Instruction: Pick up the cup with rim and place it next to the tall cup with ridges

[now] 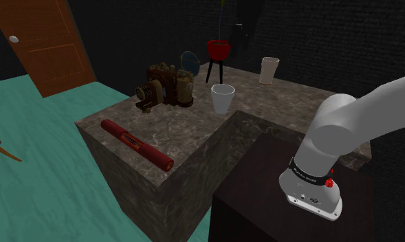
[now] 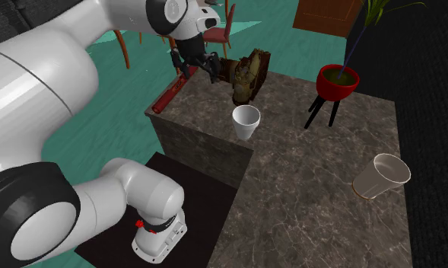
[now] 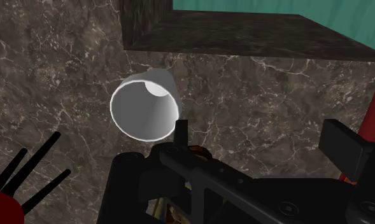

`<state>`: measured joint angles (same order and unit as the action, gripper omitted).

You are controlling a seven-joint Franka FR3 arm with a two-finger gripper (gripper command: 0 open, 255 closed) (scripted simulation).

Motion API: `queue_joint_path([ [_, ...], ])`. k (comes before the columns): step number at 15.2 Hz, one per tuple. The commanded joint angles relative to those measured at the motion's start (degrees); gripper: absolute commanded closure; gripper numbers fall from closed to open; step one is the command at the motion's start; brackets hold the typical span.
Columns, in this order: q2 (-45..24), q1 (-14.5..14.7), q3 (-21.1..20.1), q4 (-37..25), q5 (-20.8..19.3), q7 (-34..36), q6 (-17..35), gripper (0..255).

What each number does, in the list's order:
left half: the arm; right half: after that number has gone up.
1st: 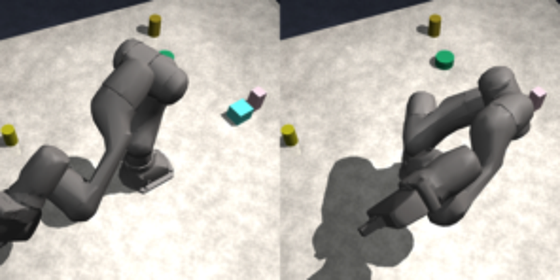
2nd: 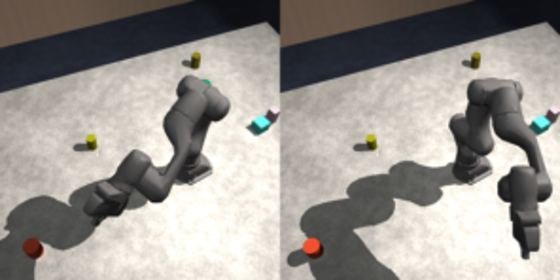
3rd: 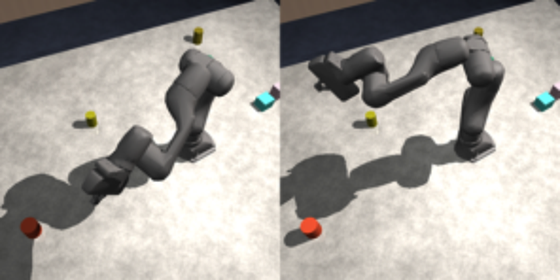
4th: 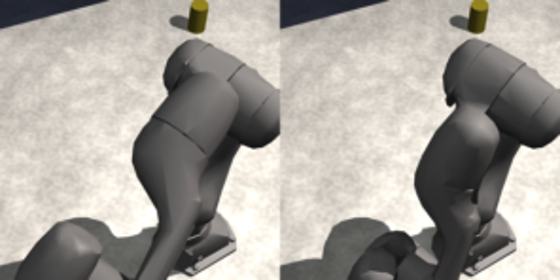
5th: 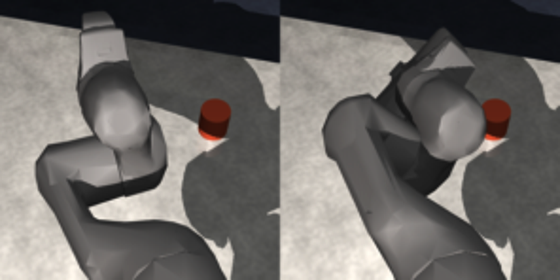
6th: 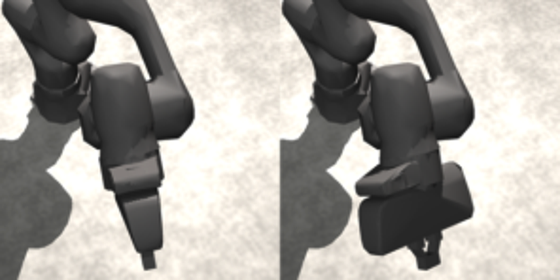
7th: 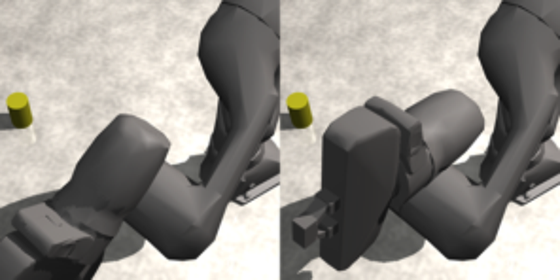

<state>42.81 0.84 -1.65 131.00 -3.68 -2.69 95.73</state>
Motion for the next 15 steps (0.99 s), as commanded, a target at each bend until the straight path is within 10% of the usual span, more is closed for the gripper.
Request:
queue_joint_path([
  [1, 0.0, 0.0, 0.0, 0.0, 0.0, 0.0, 0.0, 0],
  [15, -13.98, -0.75, 8.13, 13.75, -2.08, -9.16, 29.36, 0],
])
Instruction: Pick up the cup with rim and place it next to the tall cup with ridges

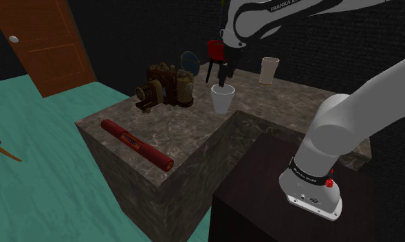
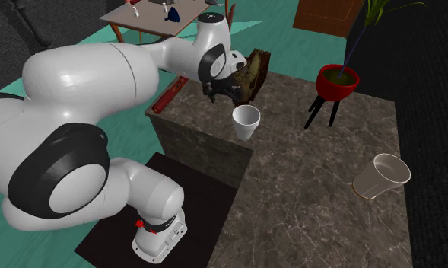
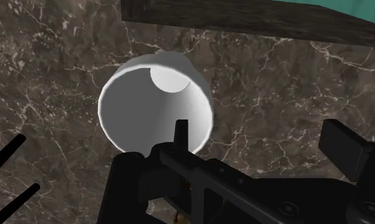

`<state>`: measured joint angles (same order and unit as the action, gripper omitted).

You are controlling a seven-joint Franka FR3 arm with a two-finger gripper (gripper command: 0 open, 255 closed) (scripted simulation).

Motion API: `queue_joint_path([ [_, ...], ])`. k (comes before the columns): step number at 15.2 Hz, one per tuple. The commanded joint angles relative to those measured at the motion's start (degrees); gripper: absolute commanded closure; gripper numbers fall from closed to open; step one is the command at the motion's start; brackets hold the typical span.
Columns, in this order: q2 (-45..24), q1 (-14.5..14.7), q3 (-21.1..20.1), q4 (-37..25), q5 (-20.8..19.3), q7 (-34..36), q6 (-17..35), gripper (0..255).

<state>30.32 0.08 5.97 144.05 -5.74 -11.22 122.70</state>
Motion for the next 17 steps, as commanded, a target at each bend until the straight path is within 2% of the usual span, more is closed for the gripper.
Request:
queue_joint_path([
  [1, -3.2, 0.03, 1.11, 1.03, 0.01, -1.38, 4.54, 0],
  [5, -10.86, 0.27, 3.45, 1.43, 0.78, -4.72, 12.97, 0],
  [13, -16.18, 0.51, 4.09, 3.17, 1.34, -5.32, 20.03, 0],
  [17, -16.18, 0.5, 4.08, 3.17, 1.34, -5.32, 20.03, 0],
])
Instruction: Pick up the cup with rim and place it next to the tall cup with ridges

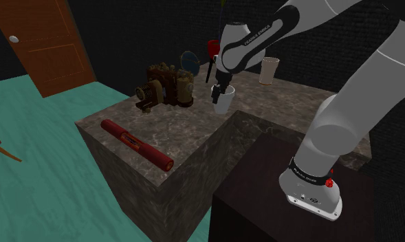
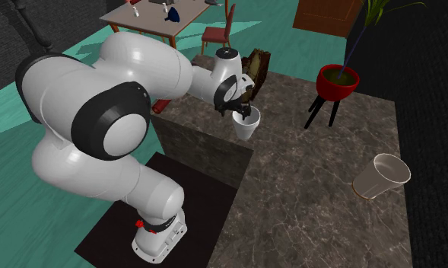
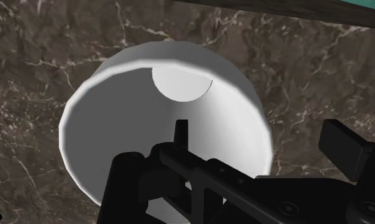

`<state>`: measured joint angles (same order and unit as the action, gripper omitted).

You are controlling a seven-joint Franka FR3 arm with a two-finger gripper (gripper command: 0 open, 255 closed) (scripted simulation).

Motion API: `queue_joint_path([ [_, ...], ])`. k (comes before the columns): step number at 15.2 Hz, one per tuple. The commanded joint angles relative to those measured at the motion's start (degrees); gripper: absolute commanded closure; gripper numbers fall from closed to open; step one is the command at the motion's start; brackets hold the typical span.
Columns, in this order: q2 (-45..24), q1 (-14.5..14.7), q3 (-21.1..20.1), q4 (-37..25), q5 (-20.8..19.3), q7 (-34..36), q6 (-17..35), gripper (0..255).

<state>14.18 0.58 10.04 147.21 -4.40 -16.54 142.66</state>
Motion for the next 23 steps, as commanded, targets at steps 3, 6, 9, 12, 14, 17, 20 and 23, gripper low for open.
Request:
queue_joint_path([
  [3, -0.04, 0.0, 0.01, 0.01, 0.01, -0.01, 0.07, 0],
  [6, -0.04, 0.0, 0.0, 0.01, 0.0, 0.0, 0.06, 255],
  [9, -0.04, 0.0, 0.0, 0.01, 0.0, -0.01, 0.06, 255],
  [12, -0.01, 0.0, 0.0, 0.0, 0.0, 0.0, 0.02, 255],
  [14, -0.04, 0.0, 0.01, 0.01, 0.01, -0.01, 0.07, 255],
  [17, 1.57, -0.05, -0.16, -1.06, -0.14, 0.11, -2.61, 255],
  [20, 3.04, -0.09, -0.33, -2.25, -0.23, 0.2, -5.25, 255],
  [23, 4.36, -0.12, -0.49, -3.55, -0.29, 0.26, -7.87, 255],
])
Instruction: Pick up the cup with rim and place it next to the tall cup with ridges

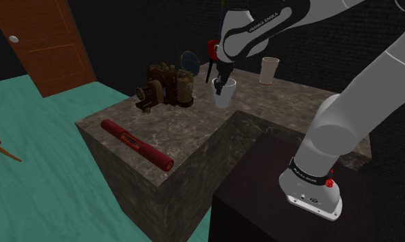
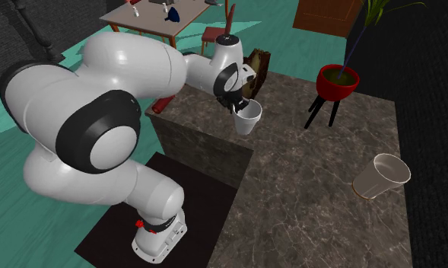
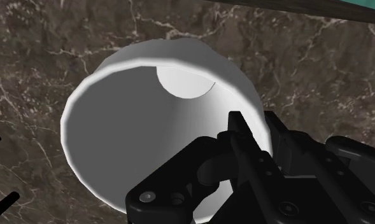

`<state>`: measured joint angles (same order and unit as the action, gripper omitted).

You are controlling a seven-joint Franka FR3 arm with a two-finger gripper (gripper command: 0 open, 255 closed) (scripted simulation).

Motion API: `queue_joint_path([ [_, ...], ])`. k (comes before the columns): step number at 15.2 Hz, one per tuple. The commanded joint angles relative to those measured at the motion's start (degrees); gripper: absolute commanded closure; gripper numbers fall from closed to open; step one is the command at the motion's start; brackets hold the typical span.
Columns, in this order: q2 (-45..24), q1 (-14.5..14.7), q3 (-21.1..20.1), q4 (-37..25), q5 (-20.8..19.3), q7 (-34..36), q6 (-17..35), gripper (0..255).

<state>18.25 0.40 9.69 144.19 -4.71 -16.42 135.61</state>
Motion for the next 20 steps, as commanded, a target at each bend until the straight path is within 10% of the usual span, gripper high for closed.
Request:
queue_joint_path([
  [1, 0.69, 0.05, -0.19, -0.98, 0.01, 0.16, -1.68, 255],
  [20, 5.49, 0.17, -1.08, -11.85, 0.21, 0.16, -17.33, 255],
])
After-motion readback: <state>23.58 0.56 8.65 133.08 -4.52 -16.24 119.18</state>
